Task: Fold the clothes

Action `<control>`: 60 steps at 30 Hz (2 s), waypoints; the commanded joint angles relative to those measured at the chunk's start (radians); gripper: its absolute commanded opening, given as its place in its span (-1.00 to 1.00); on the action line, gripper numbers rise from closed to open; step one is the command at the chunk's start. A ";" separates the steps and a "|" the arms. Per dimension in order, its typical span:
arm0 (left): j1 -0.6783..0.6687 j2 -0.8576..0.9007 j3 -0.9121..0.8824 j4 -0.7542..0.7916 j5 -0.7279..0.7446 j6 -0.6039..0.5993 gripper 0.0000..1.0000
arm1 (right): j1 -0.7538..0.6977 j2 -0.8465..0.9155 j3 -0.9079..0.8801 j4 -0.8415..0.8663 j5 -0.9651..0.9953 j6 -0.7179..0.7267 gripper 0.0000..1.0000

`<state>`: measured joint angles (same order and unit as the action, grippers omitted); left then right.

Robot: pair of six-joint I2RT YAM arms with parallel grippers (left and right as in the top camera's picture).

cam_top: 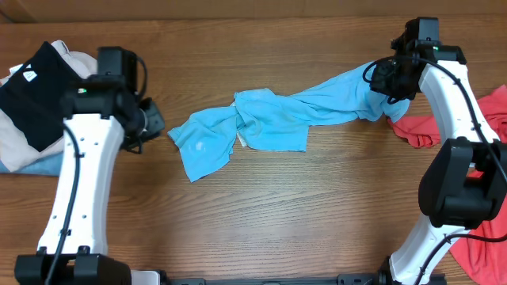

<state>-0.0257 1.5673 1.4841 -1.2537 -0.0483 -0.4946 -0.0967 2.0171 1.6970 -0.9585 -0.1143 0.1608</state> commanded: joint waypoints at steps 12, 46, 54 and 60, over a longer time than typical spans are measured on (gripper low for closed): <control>-0.086 0.177 -0.239 0.190 -0.055 -0.015 0.12 | 0.000 -0.023 0.011 -0.050 0.009 0.000 -0.15; -0.097 0.161 -0.090 0.318 0.135 0.153 -0.92 | 0.000 -0.023 0.011 -0.085 0.009 -0.004 -0.15; -0.098 -0.120 0.130 0.234 0.139 0.203 -0.92 | 0.000 -0.023 0.011 -0.171 0.008 -0.004 -0.15; -0.098 -0.237 0.193 0.266 0.135 0.202 -0.92 | 0.012 -0.023 0.011 -0.257 -0.121 -0.093 -0.16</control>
<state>-0.1184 1.3613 1.6562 -1.0000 0.0834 -0.3134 -0.0963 2.0171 1.6966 -1.2003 -0.1410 0.1375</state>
